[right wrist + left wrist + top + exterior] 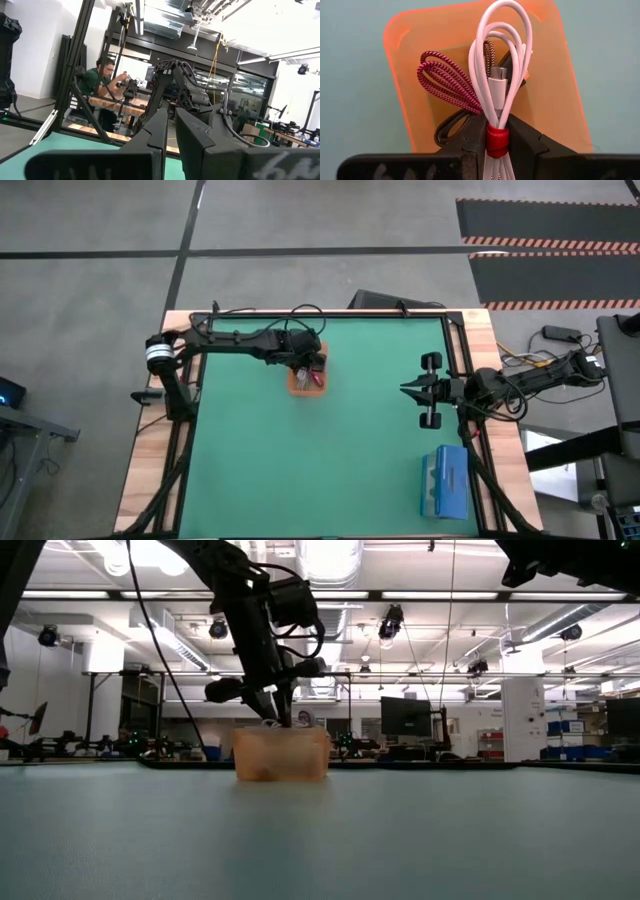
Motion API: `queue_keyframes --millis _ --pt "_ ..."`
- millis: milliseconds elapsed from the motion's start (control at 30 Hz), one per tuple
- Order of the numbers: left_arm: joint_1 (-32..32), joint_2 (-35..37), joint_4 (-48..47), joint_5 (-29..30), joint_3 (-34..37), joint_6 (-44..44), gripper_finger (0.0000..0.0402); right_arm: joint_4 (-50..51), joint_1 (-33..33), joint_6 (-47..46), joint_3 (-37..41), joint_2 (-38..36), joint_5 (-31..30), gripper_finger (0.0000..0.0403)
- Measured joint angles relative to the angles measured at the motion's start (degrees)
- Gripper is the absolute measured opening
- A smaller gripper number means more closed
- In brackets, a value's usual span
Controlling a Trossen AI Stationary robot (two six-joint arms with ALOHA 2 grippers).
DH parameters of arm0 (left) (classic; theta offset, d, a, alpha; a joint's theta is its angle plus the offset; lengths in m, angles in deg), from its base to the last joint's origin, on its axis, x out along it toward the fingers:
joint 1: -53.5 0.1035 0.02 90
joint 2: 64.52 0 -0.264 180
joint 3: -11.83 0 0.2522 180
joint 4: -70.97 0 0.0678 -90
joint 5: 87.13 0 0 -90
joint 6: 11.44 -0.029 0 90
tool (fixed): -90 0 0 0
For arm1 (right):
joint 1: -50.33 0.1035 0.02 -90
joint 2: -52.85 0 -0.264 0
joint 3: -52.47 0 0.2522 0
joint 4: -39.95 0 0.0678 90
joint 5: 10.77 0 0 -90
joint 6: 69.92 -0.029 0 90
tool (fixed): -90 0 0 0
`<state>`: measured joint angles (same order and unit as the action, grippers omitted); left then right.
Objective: Pick and place USB-C Cables
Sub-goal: Put the white charger cable into the orange bin
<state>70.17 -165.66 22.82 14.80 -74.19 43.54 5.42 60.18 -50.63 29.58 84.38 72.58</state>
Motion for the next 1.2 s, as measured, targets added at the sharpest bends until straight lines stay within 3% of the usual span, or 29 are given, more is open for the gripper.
queue_keyframes --millis 1200 --pt "-0.3 0.0 2.9 -0.1 1.8 0.1 0.0049 0.0 0.0 0.2 0.0 0.0 0.0 0.0028"
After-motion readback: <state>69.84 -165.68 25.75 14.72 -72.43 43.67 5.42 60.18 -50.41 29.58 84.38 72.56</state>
